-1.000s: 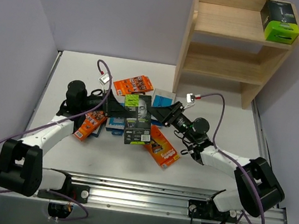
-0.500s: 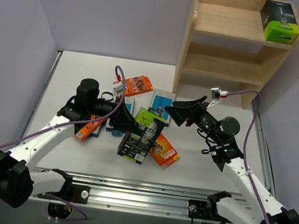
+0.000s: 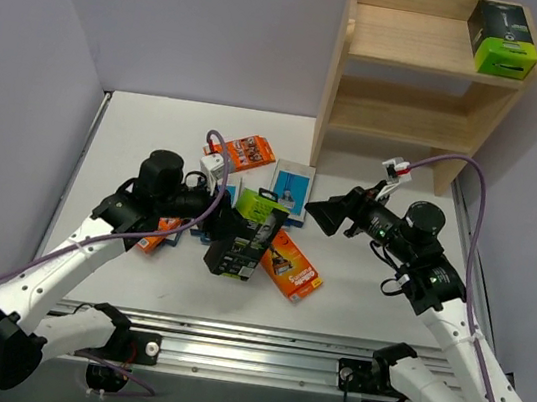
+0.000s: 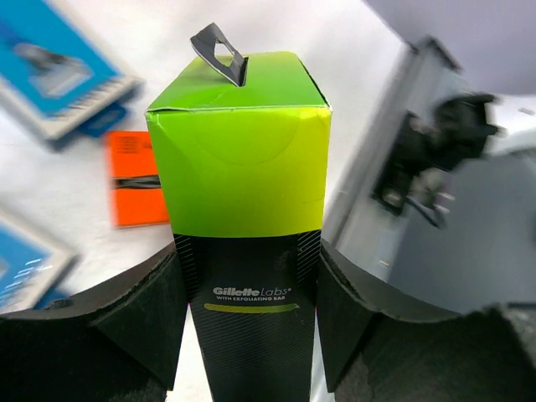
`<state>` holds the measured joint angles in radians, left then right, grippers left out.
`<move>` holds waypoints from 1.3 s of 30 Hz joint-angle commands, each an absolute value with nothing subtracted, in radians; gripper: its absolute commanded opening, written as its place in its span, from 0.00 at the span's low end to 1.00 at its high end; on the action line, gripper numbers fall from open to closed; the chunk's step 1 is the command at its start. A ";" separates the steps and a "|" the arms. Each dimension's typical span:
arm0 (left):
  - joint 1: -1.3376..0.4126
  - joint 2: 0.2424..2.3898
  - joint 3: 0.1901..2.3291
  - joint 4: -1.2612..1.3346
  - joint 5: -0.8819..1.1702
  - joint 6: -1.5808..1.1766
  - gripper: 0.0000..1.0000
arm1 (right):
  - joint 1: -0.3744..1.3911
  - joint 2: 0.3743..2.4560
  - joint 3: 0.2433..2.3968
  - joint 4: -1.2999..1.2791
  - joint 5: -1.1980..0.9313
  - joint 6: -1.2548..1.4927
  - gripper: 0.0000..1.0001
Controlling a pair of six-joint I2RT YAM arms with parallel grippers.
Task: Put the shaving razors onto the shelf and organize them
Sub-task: Pass the shaving razor from the right arm to the left, then pass the shaving razor from the left arm to the right
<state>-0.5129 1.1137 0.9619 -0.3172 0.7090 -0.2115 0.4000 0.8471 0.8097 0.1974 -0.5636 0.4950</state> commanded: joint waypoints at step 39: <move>-1.453 1.334 0.732 1.292 -1.201 1.777 0.02 | 0.371 0.925 1.164 -0.112 -0.589 0.804 1.00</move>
